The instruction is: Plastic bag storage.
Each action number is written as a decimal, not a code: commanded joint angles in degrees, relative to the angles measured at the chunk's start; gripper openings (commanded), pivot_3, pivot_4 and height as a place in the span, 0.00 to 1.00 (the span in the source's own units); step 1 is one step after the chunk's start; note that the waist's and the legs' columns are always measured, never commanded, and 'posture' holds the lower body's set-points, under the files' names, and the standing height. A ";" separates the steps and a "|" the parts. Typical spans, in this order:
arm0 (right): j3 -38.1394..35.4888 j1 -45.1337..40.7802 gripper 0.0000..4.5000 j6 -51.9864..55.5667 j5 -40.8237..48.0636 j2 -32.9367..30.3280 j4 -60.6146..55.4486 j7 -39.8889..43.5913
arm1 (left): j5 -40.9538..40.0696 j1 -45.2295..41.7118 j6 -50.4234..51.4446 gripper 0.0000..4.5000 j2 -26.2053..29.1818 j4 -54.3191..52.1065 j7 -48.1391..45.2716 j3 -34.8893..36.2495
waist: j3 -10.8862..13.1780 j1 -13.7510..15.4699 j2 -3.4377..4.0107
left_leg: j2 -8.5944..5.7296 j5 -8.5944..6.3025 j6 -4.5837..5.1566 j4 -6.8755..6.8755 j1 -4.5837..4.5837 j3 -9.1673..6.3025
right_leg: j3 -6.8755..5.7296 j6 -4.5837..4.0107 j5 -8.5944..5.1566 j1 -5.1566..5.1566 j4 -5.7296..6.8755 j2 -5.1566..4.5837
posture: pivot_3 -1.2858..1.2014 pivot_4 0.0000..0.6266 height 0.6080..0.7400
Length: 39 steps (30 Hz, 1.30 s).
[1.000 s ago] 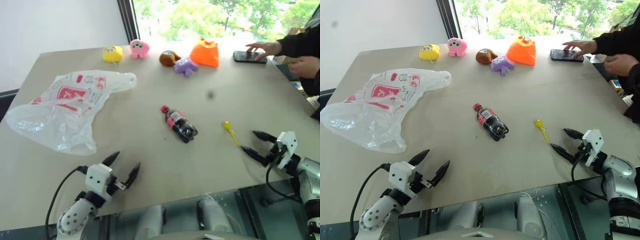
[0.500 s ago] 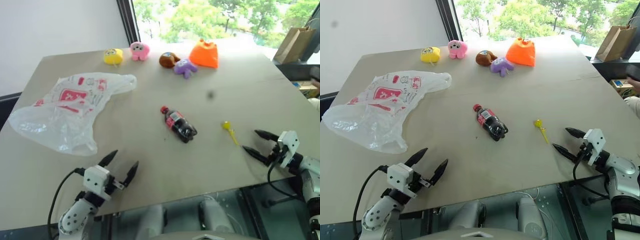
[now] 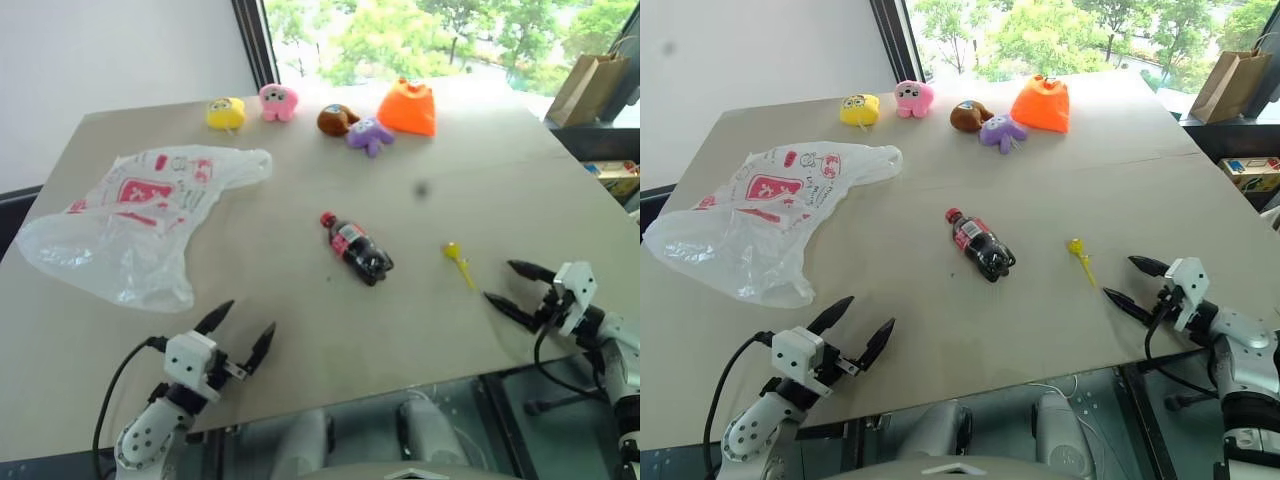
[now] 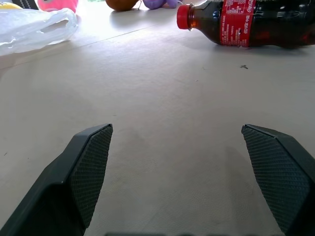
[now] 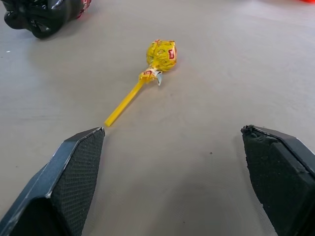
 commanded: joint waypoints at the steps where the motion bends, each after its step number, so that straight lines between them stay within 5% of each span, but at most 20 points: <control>1: 0.04 0.45 1.00 0.55 0.87 0.17 -2.27 -0.12 | -0.07 0.83 2.17 0.99 0.25 -0.21 0.09 -0.16 | 0.00 0.02 0.00 | 0.00 0.00 0.00 0.01 0.00 0.00 | 0.00 0.00 0.00 0.00 0.00 0.00 | 0.52 0.24 1.00; 11: 1.93 2.97 1.00 6.86 4.53 0.85 -11.57 2.54 | -6.37 2.12 2.29 0.99 -3.22 -5.99 1.47 2.14 | 0.20 -0.04 -0.23 | 0.01 0.00 0.00 0.03 -0.09 -0.02 | 0.00 0.11 0.07 -0.07 0.00 -0.01 | 0.52 0.24 1.00; 24: 10.49 4.44 1.00 22.95 10.70 -2.23 -40.05 4.28 | 12.23 8.78 -4.07 0.99 -14.79 -17.11 18.46 2.91 | 0.63 0.36 -0.79 | 0.00 -0.01 -0.01 0.10 -0.21 -0.09 | -0.09 0.18 0.02 -0.08 -0.07 -0.01 | 0.52 0.24 1.00; 39: 12.77 -1.36 1.00 18.19 7.03 0.44 -36.50 2.17 | 10.73 -5.09 11.91 0.99 -17.83 -13.54 29.31 5.35 | 0.75 1.40 -0.95 | -0.02 0.00 -0.01 0.16 -0.26 -0.15 | -0.16 0.15 0.09 -0.08 -0.06 -0.02 | 0.52 0.24 1.00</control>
